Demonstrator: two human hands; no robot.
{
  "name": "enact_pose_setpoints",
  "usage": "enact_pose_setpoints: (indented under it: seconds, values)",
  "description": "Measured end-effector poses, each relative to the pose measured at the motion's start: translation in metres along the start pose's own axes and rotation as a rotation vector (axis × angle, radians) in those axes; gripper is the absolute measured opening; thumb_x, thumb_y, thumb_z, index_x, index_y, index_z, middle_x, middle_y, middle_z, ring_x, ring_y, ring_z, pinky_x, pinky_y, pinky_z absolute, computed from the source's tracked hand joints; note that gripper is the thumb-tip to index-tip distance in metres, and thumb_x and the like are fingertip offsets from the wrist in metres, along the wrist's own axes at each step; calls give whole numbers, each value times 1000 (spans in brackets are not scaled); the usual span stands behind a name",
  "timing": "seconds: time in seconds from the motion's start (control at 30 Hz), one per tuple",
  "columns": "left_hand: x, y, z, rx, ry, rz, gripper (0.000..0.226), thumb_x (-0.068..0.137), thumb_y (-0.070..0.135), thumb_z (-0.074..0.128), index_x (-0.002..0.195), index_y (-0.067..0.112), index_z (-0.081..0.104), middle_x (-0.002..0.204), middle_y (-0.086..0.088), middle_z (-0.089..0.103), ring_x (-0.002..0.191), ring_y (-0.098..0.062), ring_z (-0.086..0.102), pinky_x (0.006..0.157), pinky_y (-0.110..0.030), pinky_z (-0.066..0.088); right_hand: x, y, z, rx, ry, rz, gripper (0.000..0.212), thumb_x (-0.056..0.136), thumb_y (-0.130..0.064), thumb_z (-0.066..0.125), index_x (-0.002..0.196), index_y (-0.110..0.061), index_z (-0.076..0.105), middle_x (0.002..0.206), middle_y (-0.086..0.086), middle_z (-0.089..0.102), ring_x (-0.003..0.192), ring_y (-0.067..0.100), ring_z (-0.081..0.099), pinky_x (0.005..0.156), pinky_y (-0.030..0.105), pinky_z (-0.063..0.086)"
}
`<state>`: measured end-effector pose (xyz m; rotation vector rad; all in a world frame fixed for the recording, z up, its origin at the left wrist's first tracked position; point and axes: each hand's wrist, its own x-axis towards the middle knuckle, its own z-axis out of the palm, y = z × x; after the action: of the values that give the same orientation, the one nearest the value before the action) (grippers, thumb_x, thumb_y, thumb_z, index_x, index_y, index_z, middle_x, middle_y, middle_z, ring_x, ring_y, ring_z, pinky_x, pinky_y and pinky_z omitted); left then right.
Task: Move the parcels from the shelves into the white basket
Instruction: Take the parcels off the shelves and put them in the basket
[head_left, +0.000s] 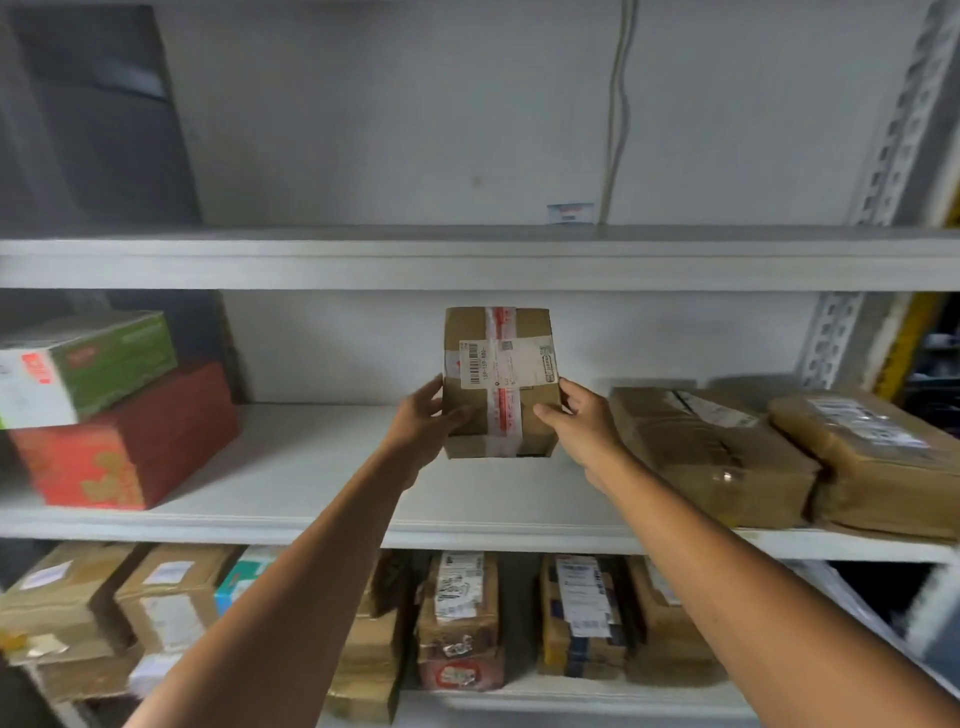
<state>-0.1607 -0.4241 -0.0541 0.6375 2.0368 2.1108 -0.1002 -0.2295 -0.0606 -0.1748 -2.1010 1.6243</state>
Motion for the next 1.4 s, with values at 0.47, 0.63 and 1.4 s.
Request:
enact_pose_setpoints:
  seconds: [0.47, 0.63, 1.4]
  values:
    - [34, 14, 214, 21, -234, -85, 37, 91, 15, 62, 128, 19, 58, 116, -6, 67, 97, -20, 65, 77, -30, 56, -14, 8, -207, -114, 268, 113, 24, 91, -14, 64, 113, -25, 66, 102, -13, 69, 96, 5, 63, 71, 18, 47]
    - [40, 13, 251, 85, -217, -135, 38, 97, 24, 53, 134, 16, 53, 121, -8, 63, 108, -30, 61, 89, -45, 53, -7, 17, -238, -199, 244, 221, 5, 93, -33, 61, 97, -35, 61, 92, -16, 64, 85, 4, 57, 67, 28, 44]
    - [-65, 44, -78, 1157, 341, -220, 43, 91, 39, 58, 127, 16, 59, 123, -10, 64, 111, -30, 59, 91, -30, 44, 34, -63, 8, -759, -363, -222, 48, 88, -44, 61, 131, -21, 55, 129, 3, 60, 117, 26, 56, 93, 31, 43]
